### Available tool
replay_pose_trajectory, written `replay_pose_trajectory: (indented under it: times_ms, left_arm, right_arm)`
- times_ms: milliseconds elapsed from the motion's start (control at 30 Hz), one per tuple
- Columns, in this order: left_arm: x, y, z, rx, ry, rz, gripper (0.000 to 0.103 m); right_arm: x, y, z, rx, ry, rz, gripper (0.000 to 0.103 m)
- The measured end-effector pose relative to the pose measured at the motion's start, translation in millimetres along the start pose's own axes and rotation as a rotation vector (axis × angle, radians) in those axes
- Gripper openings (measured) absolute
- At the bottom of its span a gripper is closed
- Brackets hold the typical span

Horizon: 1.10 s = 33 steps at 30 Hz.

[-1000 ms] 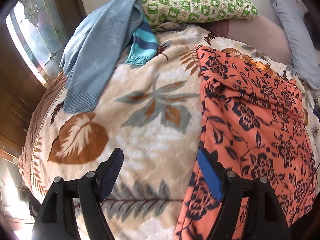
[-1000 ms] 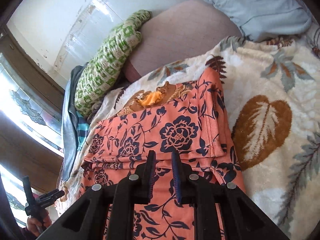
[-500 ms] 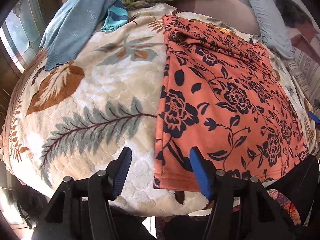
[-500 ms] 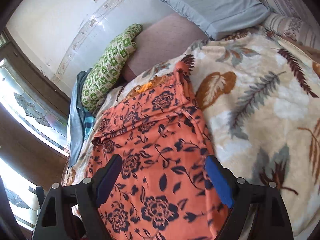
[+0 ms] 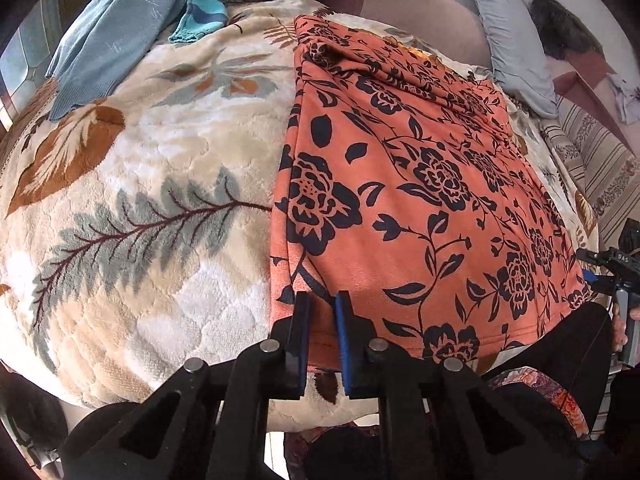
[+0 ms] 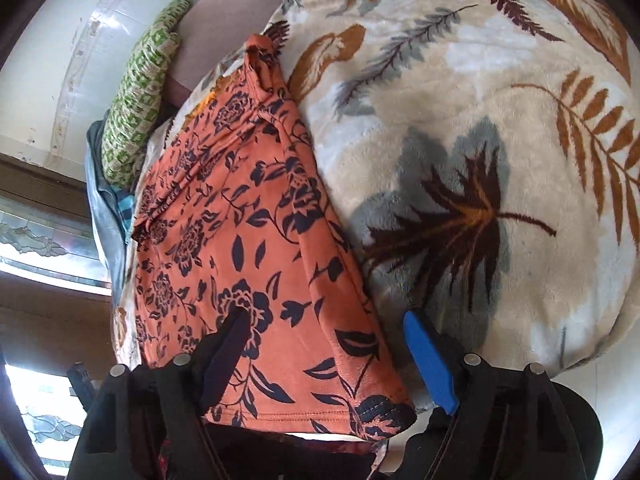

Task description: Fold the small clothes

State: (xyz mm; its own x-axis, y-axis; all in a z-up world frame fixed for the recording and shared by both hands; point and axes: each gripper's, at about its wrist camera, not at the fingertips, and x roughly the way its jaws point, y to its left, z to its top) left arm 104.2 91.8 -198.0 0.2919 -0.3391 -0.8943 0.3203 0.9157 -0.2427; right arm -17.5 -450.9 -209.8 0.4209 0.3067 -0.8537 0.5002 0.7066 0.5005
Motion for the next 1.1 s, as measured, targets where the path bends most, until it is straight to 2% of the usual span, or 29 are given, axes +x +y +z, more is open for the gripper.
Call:
replay_pose_trajectory:
  times_ms: [33,67,100,133,167,200,333,400,500,567,600,633,667,700,933,967,1000,1067,1100]
  left_arm:
    - [-0.3,1.2,0.4,-0.009,0.003,0.007,0.013]
    - [-0.1,2.1,0.9,-0.016,0.007,0.012,0.014]
    - [-0.8,3.4,0.6,-0.02,0.01,0.011,0.018]
    - [-0.8,3.6,0.8,-0.021,0.012,0.008,0.022]
    - [-0.4,3.3,0.5,-0.019,0.015,0.011,0.031]
    - [0.6,2.5,-0.2,-0.013,0.018,0.014,0.034]
    - [6.7,-3.0,-4.4,0.02,0.026,0.009,0.034]
    - [7.5,-3.7,-4.3,0.028,0.029,0.004,0.022]
    - [2.4,1.6,-2.1,-0.007,0.028,0.014,0.02]
    - [-8.2,-1.1,-1.5,0.018,-0.003,0.033,0.02]
    - [-12.3,-2.5,-1.0,0.033,-0.015,0.062,0.023]
    - [-14.9,-2.5,-0.4,0.039,-0.016,0.099,0.038]
    - [-16.2,-1.8,0.1,0.036,-0.016,0.134,0.06]
    - [-17.5,-0.3,0.0,0.032,-0.026,0.15,0.068]
    - [0.6,-7.3,-8.0,0.009,0.017,0.075,0.067]
    - [5.4,-7.9,-9.1,0.002,0.027,0.072,0.058]
    - [10.8,-8.5,-10.4,-0.007,0.045,0.069,0.046]
    - [13.6,-11.9,-11.9,0.003,0.036,0.092,0.042]
    - [13.1,-13.6,-12.0,0.013,0.033,0.094,0.033]
  right_arm:
    - [6.9,-0.2,-2.0,0.006,0.022,-0.03,0.06]
    - [13.1,0.2,-4.4,0.007,0.047,-0.057,0.047]
    - [16.0,3.1,-7.4,-0.01,0.05,-0.089,0.04]
    - [16.0,6.8,-9.6,-0.039,0.042,-0.114,0.039]
    - [15.6,9.7,-11.3,-0.059,0.04,-0.128,0.039]
    - [15.7,10.3,-12.2,-0.066,0.043,-0.134,0.039]
    - [18.5,4.2,-12.4,-0.053,0.047,-0.127,0.039]
    - [18.5,4.5,-12.4,-0.056,0.049,-0.129,0.039]
    - [20.6,8.5,-12.4,-0.076,0.055,-0.147,0.039]
    - [21.3,9.2,-12.5,-0.075,0.055,-0.144,0.039]
    - [21.4,8.2,-12.5,-0.069,0.054,-0.138,0.039]
    - [21.7,6.8,-12.0,-0.063,0.054,-0.13,0.039]
    - [21.8,5.6,-11.6,-0.054,0.055,-0.123,0.039]
    - [21.6,4.0,-11.4,-0.044,0.056,-0.116,0.04]
    - [22.3,6.3,-12.5,-0.04,0.049,-0.116,0.041]
    - [22.1,6.4,-12.7,-0.04,0.047,-0.116,0.041]
    - [21.9,6.2,-13.0,-0.039,0.046,-0.114,0.041]
    - [21.6,5.1,-13.3,-0.038,0.043,-0.109,0.041]
    - [21.4,4.5,-13.0,-0.038,0.043,-0.107,0.041]
